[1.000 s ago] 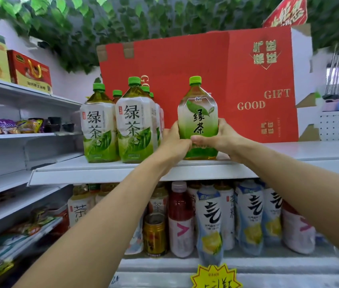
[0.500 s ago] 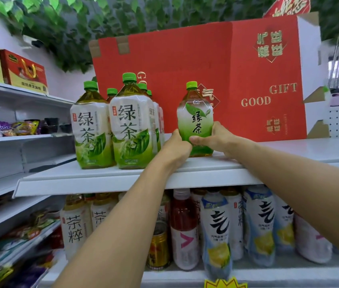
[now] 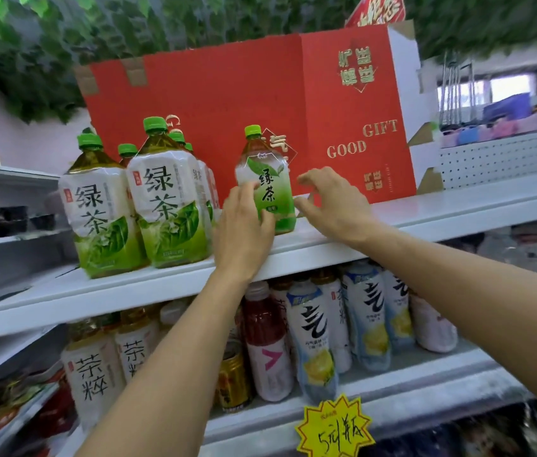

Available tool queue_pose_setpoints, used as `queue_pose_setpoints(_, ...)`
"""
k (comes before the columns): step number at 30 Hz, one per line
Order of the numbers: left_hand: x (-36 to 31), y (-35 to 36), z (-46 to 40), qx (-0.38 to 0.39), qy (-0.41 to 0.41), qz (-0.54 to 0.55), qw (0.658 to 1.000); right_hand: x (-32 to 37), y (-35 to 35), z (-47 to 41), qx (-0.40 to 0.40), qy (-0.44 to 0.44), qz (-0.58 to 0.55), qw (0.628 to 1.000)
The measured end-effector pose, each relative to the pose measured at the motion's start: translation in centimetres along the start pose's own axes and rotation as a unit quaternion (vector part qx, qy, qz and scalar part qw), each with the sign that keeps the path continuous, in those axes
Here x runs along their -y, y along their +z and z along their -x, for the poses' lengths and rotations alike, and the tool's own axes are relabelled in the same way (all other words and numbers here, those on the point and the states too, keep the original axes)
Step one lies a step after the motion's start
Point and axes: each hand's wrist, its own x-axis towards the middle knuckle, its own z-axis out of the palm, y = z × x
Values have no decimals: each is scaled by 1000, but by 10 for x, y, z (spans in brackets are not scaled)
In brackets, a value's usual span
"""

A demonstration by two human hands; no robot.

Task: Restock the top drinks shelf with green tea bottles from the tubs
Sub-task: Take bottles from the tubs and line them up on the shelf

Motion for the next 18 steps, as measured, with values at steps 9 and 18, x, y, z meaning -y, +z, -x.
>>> queue_pose_setpoints(9, -66, 4, 100, 16, 79, 52, 995, -74, -75, 131, -148, -78, 73, 983)
queue_pose_setpoints(18, -226, 99, 211, 194, 124, 91, 969, -235, -203, 285, 10, 56, 206, 977)
